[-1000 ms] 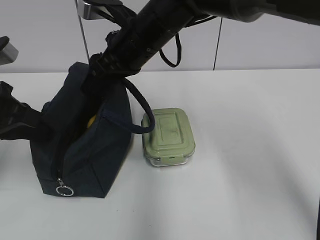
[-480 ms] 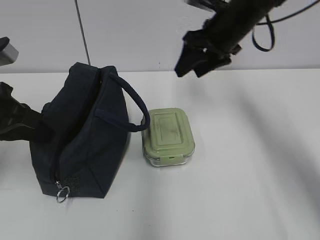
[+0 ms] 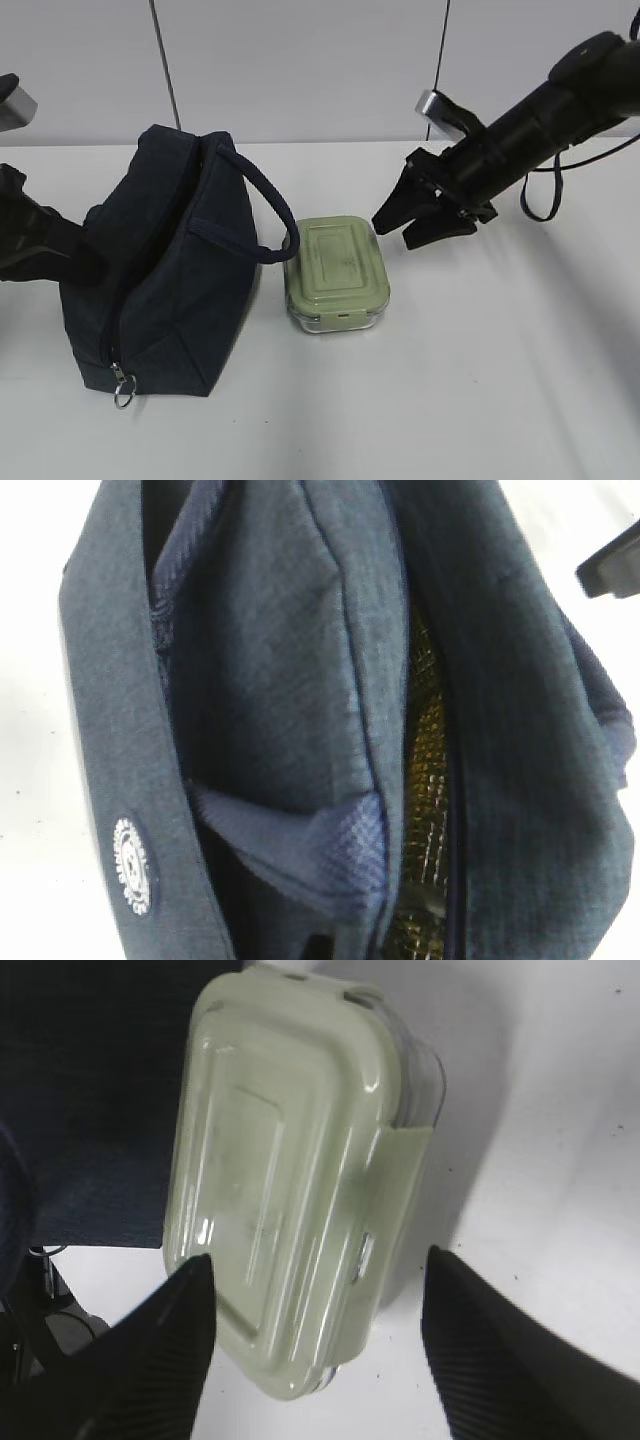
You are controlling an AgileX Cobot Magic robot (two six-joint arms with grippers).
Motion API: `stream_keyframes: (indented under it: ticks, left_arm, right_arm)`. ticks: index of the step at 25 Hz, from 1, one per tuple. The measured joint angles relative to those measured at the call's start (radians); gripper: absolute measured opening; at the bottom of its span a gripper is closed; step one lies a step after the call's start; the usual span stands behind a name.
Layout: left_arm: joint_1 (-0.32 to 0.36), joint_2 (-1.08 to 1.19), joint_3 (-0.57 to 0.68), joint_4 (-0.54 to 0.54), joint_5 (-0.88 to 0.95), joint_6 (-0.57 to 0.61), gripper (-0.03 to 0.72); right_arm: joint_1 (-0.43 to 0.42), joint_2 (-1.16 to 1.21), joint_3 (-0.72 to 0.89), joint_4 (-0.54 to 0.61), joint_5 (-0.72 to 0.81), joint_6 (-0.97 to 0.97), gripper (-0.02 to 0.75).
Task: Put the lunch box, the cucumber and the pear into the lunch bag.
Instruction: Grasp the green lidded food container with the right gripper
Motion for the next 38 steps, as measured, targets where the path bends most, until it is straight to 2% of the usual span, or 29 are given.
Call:
stream_keyframes:
  ticks: [5, 10, 38]
  left_arm:
    - [0.000, 0.000, 0.000, -0.004, 0.003, 0.000, -0.017]
    - [0.000, 0.000, 0.000, -0.009, 0.005, 0.000, -0.017]
    - [0.000, 0.000, 0.000, -0.015, 0.000, 0.000, -0.018]
  right_arm:
    - [0.000, 0.076, 0.002, 0.105, -0.002, -0.059, 0.503]
    - [0.000, 0.109, 0.003, 0.158, -0.008, -0.098, 0.503]
    - [0.022, 0.113, 0.005, 0.163, -0.029, -0.129, 0.503]
